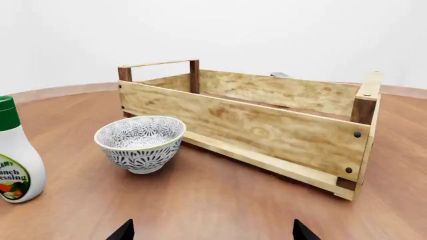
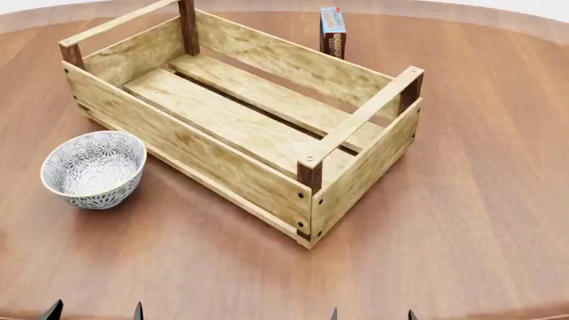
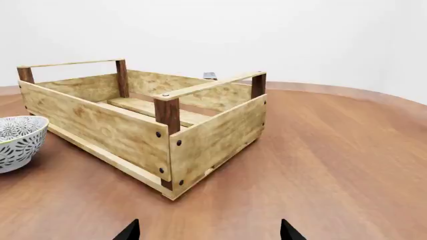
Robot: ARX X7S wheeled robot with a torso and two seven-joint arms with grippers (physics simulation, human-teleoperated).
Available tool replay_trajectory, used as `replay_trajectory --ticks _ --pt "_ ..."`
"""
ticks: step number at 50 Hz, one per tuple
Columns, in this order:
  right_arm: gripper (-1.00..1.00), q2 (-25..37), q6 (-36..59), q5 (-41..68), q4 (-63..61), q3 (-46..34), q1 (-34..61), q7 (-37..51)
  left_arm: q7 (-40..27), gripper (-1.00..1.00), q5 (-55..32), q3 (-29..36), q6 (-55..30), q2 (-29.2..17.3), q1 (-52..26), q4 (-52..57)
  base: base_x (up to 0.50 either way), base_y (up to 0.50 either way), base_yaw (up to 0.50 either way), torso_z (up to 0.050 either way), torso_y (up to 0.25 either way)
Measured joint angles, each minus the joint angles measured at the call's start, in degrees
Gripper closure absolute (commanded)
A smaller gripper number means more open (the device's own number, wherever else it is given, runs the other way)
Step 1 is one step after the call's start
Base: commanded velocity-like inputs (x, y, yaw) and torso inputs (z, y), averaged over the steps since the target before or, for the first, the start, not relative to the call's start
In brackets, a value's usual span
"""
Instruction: Pick up the salad dressing and put it in the tray.
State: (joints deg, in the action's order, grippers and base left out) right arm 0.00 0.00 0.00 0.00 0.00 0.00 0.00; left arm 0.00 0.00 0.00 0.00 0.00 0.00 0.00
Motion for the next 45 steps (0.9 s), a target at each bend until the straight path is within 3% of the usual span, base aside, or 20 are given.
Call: replay_trajectory --ticks 23,45 --pt "-1.00 2.7 -0.2 2.3 -0.3 -3.3 -0.1 3.1 -3.2 -1.00 -2.9 2.9 0.1 -2.6 0.1 0.5 0.00 0.00 0.00 0.000 0.000" --pt "-1.00 4.6 -0.8 4.0 -0.7 -5.6 -0.3 5.1 -5.5 -1.00 -4.8 5.0 -0.2 -4.4 0.0 0.5 0.01 0.50 0.00 0.000 0.000"
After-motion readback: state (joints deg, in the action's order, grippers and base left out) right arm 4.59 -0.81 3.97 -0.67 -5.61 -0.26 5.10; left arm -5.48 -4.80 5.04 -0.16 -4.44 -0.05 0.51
